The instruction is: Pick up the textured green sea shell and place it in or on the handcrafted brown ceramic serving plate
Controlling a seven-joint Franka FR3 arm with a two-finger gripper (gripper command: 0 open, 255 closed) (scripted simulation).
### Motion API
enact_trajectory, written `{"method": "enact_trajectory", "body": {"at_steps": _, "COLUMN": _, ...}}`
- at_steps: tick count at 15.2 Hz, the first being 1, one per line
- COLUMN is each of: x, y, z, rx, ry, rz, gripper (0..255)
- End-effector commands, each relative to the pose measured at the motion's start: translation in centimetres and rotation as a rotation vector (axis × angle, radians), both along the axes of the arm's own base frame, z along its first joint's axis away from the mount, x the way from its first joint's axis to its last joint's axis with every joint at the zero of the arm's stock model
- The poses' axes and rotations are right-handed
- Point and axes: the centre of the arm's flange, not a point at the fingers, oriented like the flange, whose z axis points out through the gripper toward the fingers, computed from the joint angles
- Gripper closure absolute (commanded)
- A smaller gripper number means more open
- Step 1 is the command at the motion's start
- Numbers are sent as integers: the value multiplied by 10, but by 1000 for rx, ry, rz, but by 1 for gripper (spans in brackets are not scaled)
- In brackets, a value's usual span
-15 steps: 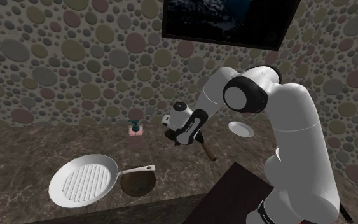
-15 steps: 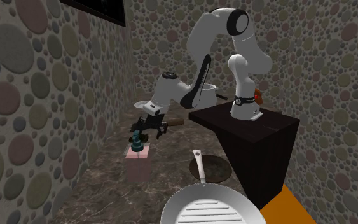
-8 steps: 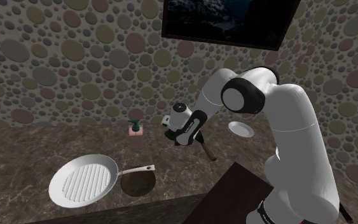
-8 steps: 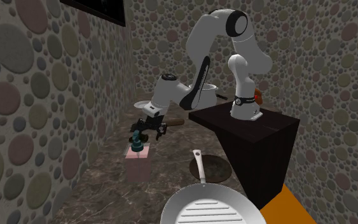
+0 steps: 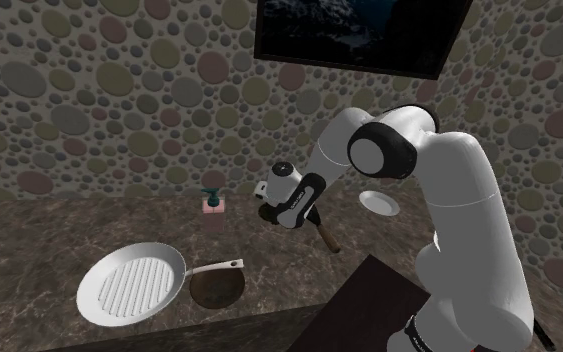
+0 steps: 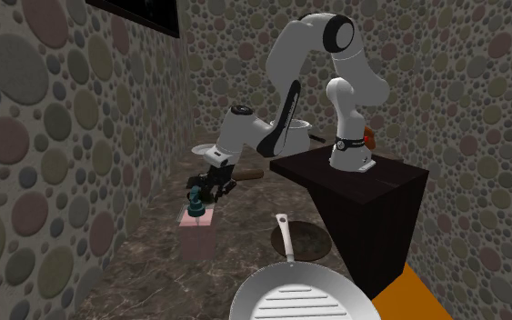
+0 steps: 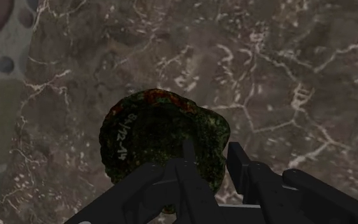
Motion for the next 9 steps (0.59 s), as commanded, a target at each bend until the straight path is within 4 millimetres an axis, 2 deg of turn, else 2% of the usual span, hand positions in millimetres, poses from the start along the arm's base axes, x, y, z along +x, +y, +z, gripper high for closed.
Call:
{"method": "enact_trajectory", "body": {"at_steps": 1, "x": 0, "y": 0, "z": 0, "rx": 0, "ry": 1, "rz": 0, "gripper": 255}}
{"method": "enact_trajectory", "body": {"at_steps": 3, "x": 0, "y": 0, "z": 0, "rx": 0, "ry": 0, "rz": 0, "gripper": 255}}
{"method": "enact_trajectory", "body": {"at_steps": 9, "x": 0, "y": 0, "z": 31, "rx": 0, "ry": 0, "rz": 0, "gripper": 255}}
